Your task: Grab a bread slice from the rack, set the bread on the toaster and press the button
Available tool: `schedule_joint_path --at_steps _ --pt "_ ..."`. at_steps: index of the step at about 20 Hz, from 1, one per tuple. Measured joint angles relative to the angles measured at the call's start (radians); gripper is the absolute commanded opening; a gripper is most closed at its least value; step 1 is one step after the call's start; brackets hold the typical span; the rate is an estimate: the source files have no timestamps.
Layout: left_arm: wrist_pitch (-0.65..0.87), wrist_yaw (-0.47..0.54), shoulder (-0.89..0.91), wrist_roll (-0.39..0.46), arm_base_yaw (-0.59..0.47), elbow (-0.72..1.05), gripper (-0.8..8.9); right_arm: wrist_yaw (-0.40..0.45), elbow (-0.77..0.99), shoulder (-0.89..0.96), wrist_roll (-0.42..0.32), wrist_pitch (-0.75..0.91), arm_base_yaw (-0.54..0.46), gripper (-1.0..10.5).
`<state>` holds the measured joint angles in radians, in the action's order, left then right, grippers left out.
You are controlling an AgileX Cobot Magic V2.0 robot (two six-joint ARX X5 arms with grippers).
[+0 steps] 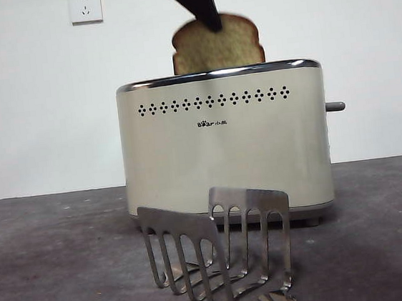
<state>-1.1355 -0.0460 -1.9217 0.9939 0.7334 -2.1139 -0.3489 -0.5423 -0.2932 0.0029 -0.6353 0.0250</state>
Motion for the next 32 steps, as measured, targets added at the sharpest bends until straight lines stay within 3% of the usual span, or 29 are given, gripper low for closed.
schedule_joint_path --at_steps 8,9,11,13,18,23,26,30,32 --pt "0.035 0.008 -0.043 -0.034 0.000 -0.001 0.07 0.000 0.000 0.000 0.000 0.000 0.000 0.0" --pt "0.035 0.008 -0.043 -0.047 0.000 -0.001 0.69 0.000 0.000 0.000 0.000 0.000 0.000 0.0" --pt "0.038 0.008 -0.043 -0.064 0.000 -0.001 2.84 0.000 0.000 0.000 0.000 0.000 0.000 0.0" --pt "0.056 0.008 -0.043 -0.087 0.000 -0.001 3.46 0.000 0.000 0.000 0.000 0.000 0.000 0.0" --pt "0.062 0.008 -0.014 -0.158 0.000 -0.001 3.46 0.026 0.000 0.000 0.006 0.006 0.000 0.0" --pt "0.064 0.001 0.144 -0.211 0.027 -0.001 3.34 0.027 0.000 -0.032 0.132 0.129 0.000 0.0" --pt "0.087 -0.066 0.216 -0.288 0.040 -0.001 2.37 0.006 -0.001 -0.159 0.286 0.226 0.000 0.0" --pt "0.091 -0.072 0.276 -0.342 0.043 -0.001 0.20 -0.098 -0.001 -0.304 0.376 0.344 0.000 0.0" --pt "0.079 -0.072 0.313 -0.357 0.043 -0.001 -0.09 -0.153 -0.008 -0.390 0.411 0.397 0.000 0.0"
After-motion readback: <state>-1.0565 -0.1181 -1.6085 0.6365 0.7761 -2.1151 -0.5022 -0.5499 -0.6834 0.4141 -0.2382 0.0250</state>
